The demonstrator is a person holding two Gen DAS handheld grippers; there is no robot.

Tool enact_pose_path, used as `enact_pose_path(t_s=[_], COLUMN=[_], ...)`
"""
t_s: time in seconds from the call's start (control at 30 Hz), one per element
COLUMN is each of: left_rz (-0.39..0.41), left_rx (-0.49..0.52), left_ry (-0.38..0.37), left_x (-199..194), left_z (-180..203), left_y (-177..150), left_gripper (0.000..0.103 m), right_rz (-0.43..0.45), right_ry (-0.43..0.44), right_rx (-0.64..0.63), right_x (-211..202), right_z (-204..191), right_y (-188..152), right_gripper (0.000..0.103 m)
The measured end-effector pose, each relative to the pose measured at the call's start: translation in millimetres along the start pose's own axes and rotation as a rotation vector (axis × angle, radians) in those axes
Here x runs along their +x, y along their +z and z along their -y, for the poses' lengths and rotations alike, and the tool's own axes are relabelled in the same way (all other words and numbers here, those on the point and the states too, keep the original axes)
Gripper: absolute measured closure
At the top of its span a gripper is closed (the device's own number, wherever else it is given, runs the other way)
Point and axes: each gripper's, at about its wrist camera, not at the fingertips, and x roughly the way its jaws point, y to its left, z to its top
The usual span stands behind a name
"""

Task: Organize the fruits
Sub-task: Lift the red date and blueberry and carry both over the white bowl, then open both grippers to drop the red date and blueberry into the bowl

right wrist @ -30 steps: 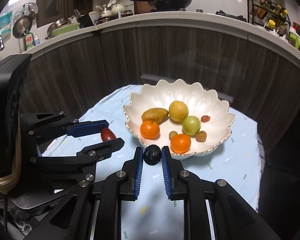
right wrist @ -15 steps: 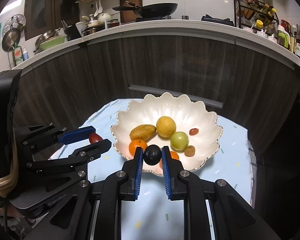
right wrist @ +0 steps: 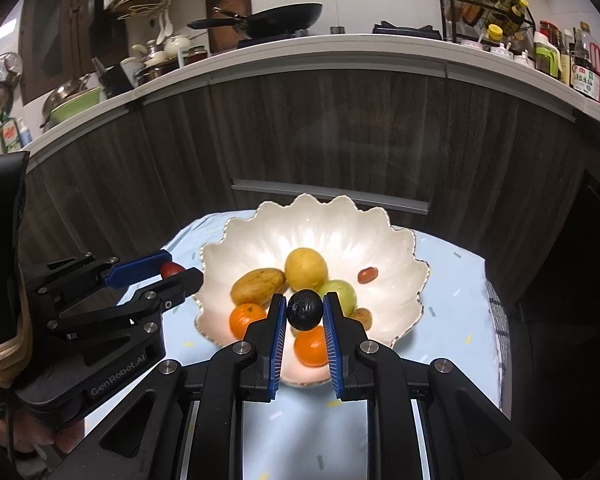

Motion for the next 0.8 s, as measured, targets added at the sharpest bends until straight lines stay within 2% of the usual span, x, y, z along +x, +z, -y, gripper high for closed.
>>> enact_pose_path(t_s=[0.37, 0.8], left_rz=[-0.012, -0.059], left_rx=[-0.005, -0.041], left_ry=[0.007, 0.046], left_x=[33.1, 79.2], left_z=[-2.4, -12.0], left_y=[18.3, 31.7], left_gripper=[0.071, 0.071], right_rz=[-0.005, -0.054], right_ry=[-0.032, -0.097], right_rx=[0.036, 0.099], right_x=[28.0, 68.8], right_z=[21.7, 46.1], right_y=[14.8, 25.0], right_gripper=[0.083, 0.083])
